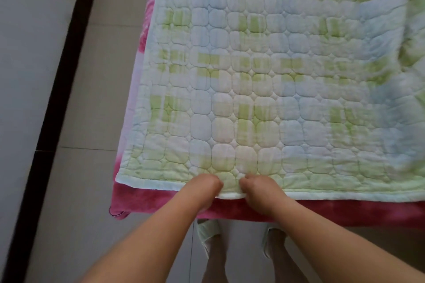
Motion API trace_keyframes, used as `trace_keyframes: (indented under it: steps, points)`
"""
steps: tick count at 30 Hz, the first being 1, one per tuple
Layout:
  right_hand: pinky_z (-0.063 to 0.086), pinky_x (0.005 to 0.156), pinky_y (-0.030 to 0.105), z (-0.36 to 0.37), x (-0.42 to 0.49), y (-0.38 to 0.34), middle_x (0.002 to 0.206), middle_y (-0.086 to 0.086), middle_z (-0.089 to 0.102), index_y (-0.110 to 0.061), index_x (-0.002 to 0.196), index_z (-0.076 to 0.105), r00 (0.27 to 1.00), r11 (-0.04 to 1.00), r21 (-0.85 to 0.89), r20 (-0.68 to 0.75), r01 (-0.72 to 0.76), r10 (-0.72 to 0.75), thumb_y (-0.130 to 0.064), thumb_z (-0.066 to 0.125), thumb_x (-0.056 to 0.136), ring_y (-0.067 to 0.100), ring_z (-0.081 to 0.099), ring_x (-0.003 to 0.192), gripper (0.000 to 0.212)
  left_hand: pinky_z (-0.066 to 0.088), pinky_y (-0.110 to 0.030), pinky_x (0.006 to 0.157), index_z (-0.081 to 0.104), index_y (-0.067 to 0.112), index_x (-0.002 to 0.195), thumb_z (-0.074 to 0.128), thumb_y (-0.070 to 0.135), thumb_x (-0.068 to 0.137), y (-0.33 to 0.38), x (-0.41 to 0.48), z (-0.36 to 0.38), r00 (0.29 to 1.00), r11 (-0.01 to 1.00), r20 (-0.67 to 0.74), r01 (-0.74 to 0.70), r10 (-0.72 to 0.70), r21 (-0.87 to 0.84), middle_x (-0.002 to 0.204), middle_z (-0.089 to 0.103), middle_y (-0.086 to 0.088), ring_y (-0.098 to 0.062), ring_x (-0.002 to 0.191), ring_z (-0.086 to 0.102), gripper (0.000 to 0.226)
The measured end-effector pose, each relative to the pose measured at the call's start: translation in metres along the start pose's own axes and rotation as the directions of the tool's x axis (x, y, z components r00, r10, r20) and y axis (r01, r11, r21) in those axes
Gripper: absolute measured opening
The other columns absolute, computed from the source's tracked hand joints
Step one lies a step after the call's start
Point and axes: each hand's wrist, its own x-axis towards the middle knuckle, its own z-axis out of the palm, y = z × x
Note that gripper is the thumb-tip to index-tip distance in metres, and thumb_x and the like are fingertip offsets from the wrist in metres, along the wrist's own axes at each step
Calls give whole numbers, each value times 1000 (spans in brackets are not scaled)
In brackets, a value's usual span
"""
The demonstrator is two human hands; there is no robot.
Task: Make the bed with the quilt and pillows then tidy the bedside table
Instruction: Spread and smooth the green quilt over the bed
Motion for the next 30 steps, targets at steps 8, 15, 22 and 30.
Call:
trace_keyframes:
  steps: [8, 15, 22, 30]
  points:
    - [41, 66, 34, -22, 20, -56, 114, 6, 52, -16, 114, 42, 999, 997, -67, -7, -48, 48, -23, 58, 77, 30, 58, 99, 41, 36, -38, 86, 41, 19, 128, 72, 43, 78, -61, -42, -1, 978, 992, -204, 61, -39, 107, 130, 38, -1, -23, 117, 41, 63]
    - [24, 47, 34, -8, 46, -110, 108, 15, 55, -8, 124, 42, 990, 983, -151, -69, 108, -119, -2, 42, 87, 34, 60, 84, 37, 40, -36, 74, 54, 17, 107, 52, 4, 84, -141, -87, 7, 963, 978, -191, 202, -188, 57, 113, 51, -1, -25, 105, 50, 26]
    - [42, 75, 36, -18, 48, -113, 114, 13, 58, -10, 123, 46, 985, 994, -6, 137, 112, -110, -5, 44, 92, 33, 59, 102, 32, 51, -38, 90, 64, 11, 112, 56, 7, 83, -129, -69, -5, 843, 871, 220, 482, -492, 100, 116, 64, -11, -32, 104, 63, 30]
    - [44, 77, 40, -56, -5, -25, 120, 16, 45, -9, 122, 48, 998, 967, 247, 33, -62, 55, 1, 49, 87, 36, 53, 107, 37, 47, -32, 85, 58, 19, 113, 47, 12, 91, -44, -31, -73, 969, 911, 1, 231, -246, 342, 120, 56, -2, -22, 113, 56, 26]
